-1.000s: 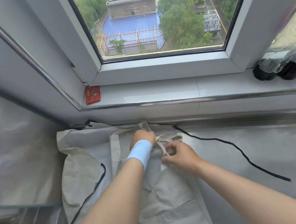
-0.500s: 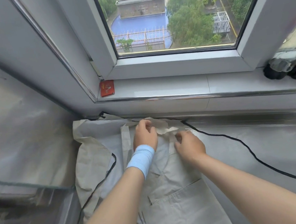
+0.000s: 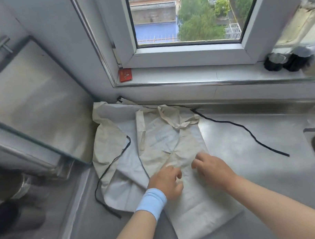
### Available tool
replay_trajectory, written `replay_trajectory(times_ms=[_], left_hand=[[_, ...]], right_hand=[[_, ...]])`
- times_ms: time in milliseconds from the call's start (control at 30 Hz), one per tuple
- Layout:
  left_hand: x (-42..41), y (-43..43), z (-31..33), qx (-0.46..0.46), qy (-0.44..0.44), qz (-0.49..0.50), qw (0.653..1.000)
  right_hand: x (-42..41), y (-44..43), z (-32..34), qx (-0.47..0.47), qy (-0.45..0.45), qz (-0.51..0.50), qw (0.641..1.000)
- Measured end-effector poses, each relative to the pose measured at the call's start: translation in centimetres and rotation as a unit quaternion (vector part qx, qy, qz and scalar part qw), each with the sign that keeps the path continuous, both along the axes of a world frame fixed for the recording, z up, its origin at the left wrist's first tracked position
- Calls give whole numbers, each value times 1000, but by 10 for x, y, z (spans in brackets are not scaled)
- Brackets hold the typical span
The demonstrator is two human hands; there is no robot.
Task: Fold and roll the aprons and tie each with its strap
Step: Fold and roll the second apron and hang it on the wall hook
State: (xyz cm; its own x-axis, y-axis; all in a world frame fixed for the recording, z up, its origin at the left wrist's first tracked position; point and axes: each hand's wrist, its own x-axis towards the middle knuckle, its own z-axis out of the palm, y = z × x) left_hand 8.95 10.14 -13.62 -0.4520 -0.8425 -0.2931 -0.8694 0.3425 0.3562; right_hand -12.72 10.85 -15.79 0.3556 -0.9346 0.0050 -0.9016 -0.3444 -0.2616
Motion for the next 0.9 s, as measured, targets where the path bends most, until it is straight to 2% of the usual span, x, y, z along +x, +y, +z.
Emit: replay_trajectory(times_ms=[67,167,300,367,433,533,633,767,833,900], left_hand=[[6,15,-6,12,-39,-36,999],[12,34,-4,-1,-67,-34,997],[13,62,8,-44,-48,-39,997],[6,79,15,0,-30,-38,999],[1,99,16,54,-40,-51,996],[0,122,9,96,-70,-64,991],[6,133,10,75,-83,-69,991],[9,136,27,39,-90,-74,992],[11,130,40,72,-96,-54,991],[15,124,57,117,-114,-30,986]], right_hand=[[5,14,0,44,33,-4,998],[11,38,15,109,126,1,986],[12,91,36,135,73,62,986],[10,112,34,137,77,87,984],[8,126,27,136,116,105,978],[7,135,19,103,137,105,980],[13,138,17,67,149,88,983],[35,144,42,72,79,81,991],[44,146,56,83,48,79,992],[45,148,72,142,80,69,984]])
